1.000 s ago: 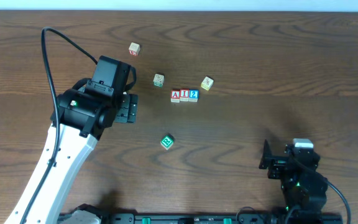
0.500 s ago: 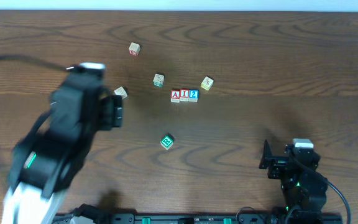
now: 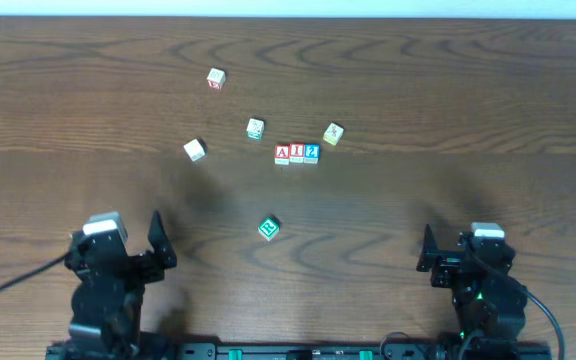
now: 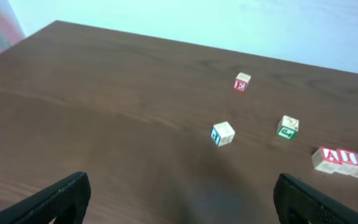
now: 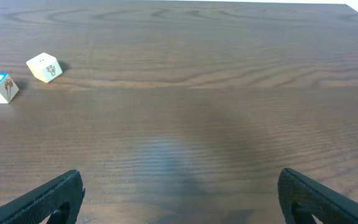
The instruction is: Spell out Ai2
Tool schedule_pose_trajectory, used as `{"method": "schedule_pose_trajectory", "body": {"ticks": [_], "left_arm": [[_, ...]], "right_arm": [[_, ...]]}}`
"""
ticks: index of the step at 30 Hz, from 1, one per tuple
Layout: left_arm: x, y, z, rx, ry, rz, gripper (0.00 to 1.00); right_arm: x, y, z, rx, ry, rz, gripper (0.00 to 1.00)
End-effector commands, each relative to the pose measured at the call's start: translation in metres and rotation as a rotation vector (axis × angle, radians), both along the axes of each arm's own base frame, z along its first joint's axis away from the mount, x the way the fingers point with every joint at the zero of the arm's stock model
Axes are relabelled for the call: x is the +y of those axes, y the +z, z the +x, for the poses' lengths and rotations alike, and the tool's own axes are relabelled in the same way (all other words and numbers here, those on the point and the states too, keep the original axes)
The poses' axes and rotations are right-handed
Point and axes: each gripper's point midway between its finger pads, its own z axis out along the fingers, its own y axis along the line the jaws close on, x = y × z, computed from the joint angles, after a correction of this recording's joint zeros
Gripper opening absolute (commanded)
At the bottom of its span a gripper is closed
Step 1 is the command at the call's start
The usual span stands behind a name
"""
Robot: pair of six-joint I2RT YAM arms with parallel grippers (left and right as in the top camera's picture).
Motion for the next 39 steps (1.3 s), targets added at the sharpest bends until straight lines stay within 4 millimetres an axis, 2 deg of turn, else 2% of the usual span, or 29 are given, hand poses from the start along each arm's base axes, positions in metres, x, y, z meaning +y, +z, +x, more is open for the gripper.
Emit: {"method": "schedule_pose_trajectory", "body": {"ticks": [1, 7, 11, 16, 18, 25, 35, 39], "left_arm": [[0.003, -0.008, -0.003, -0.040, 0.014, -0.015, 0.95], [0.002, -0.048, -0.003, 0.029, 0.010, -0.008, 0.95], [0.010, -0.078, -0.009, 0.129, 0.046, 0.014, 0.95], [0.021, -0.120, -0.033, 0.315, 0.093, 0.028, 0.95], [0.026, -0.129, -0.041, 0.363, 0.123, 0.029, 0.96], [0.042, -0.134, -0.048, 0.389, 0.212, 0.022, 0.95], [0.035, -0.136, -0.046, 0.390, 0.175, 0.014, 0.95], [0.039, -0.121, -0.028, 0.281, 0.191, 0.024, 0.95]], "right_arm": [[-0.002, -0.003, -0.001, 0.007, -0.004, -0.010, 0.99], [-0.002, -0.003, -0.001, 0.007, -0.004, -0.010, 0.99], [-0.002, -0.003, -0.001, 0.007, -0.004, -0.010, 0.99], [-0.002, -0.003, -0.001, 0.007, -0.004, -0.010, 0.99], [-0.002, -0.003, -0.001, 0.007, -0.004, -0.010, 0.99], [-0.002, -0.003, -0.001, 0.007, -0.004, -0.010, 0.99], [-0.002, -0.003, -0.001, 0.007, -0.004, -0.010, 0.99], [-0.002, -0.003, -0.001, 0.007, -0.004, -0.010, 0.99]]}}
